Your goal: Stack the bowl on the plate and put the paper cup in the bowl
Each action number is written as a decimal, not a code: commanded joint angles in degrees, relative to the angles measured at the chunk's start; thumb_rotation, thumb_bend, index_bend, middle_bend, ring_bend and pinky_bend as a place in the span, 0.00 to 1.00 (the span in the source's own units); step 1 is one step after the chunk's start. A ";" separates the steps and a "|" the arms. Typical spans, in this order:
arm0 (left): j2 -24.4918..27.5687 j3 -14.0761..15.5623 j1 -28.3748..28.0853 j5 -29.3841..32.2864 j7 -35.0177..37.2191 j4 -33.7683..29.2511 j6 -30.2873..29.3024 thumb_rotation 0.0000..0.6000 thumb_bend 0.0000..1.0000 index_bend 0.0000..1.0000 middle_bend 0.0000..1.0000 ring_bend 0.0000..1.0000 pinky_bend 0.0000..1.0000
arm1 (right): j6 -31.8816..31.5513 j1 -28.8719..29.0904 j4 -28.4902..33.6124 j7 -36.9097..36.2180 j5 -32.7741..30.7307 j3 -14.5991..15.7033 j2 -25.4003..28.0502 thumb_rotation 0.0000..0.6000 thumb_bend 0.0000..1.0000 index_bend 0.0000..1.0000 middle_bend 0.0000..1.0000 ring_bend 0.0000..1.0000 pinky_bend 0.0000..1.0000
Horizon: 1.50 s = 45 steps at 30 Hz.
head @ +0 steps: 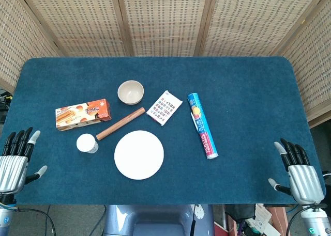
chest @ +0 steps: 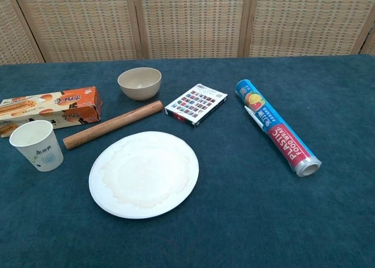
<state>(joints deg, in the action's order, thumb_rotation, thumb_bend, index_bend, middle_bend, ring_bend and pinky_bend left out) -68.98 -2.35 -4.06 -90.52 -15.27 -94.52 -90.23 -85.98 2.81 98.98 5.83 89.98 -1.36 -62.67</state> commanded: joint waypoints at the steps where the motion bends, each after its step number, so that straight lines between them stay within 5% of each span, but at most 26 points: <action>1: 0.01 0.00 0.01 0.02 -0.01 0.00 0.00 1.00 0.15 0.02 0.00 0.00 0.00 | 0.05 0.03 0.03 0.08 0.06 0.03 -0.04 1.00 0.15 0.00 0.00 0.00 0.00; 45: -0.37 -0.15 -0.45 0.62 -0.38 0.13 0.91 1.00 0.15 0.03 0.00 0.00 0.00 | 0.14 0.13 0.03 -0.56 -0.25 -0.14 0.14 1.00 0.15 0.00 0.00 0.00 0.00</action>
<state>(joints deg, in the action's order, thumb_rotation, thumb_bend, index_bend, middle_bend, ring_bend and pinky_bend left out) -69.36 -2.47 -4.49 -89.92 -15.66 -94.38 -89.34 -85.83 2.94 99.01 5.27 89.74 -1.50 -62.53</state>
